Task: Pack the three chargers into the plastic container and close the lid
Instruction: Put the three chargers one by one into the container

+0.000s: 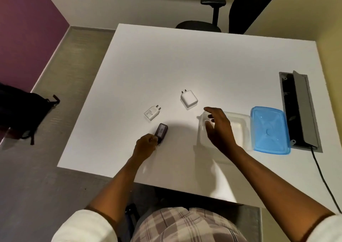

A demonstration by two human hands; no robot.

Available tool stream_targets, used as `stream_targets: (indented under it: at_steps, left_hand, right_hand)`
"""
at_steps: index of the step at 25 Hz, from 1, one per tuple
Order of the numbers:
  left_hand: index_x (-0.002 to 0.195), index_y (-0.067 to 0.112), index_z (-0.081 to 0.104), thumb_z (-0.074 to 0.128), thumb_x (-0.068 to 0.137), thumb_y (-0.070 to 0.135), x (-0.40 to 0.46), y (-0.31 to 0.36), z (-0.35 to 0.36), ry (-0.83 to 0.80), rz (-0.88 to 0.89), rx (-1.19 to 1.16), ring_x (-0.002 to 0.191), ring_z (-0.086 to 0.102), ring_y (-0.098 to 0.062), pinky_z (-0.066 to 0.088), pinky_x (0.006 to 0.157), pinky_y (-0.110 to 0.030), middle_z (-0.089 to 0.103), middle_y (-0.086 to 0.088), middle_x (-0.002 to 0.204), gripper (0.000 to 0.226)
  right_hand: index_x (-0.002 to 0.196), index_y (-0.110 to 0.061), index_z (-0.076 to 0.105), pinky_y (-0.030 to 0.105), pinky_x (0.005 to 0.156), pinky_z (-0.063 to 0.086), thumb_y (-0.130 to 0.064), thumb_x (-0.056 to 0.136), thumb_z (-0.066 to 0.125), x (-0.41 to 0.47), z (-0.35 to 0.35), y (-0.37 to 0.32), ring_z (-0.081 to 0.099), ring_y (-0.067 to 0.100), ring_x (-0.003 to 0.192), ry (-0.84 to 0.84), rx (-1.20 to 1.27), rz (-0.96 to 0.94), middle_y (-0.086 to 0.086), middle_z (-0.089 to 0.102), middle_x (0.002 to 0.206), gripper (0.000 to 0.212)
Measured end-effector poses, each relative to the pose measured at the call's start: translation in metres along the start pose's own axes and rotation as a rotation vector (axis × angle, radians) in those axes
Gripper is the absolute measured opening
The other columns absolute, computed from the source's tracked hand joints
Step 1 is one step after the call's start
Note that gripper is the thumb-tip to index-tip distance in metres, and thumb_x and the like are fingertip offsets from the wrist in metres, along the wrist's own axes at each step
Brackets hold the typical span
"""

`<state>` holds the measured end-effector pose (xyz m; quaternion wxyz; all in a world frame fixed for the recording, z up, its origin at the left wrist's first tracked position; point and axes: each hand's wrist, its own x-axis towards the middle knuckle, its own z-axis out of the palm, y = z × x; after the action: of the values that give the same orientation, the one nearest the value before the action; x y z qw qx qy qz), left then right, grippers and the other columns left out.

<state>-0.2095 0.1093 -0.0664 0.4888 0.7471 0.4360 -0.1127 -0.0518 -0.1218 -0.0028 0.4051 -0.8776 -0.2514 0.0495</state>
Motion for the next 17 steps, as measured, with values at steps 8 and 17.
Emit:
stream_targets:
  at_steps: [8, 17]
  left_hand:
    - [0.141, 0.012, 0.05, 0.047, 0.1, 0.024, 0.038, -0.081, -0.026, 0.123, 0.109, 0.356, 0.141, 0.043, -0.027, 0.038, 0.115, -0.037, 0.044, -0.011, 0.153, 0.043]
    - [0.161, 0.017, 0.004, 0.034, 0.103, 0.035, 0.04, -0.112, 0.014, 0.294, 0.229, 0.621, 0.157, 0.003, -0.031, 0.007, 0.127, -0.048, 0.0, -0.012, 0.169, 0.067]
  right_hand:
    - [0.142, -0.012, 0.042, 0.042, 0.098, 0.049, 0.0, 0.083, 0.056, 0.0, 0.133, -0.052, 0.054, 0.03, 0.117, -0.467, -0.255, -0.176, 0.008, 0.049, 0.138, 0.061]
    - [0.146, -0.019, 0.041, 0.044, 0.117, 0.032, 0.003, 0.093, 0.048, 0.006, 0.181, -0.045, 0.032, 0.032, 0.145, -0.675, -0.497, -0.352, 0.008, 0.035, 0.157, 0.058]
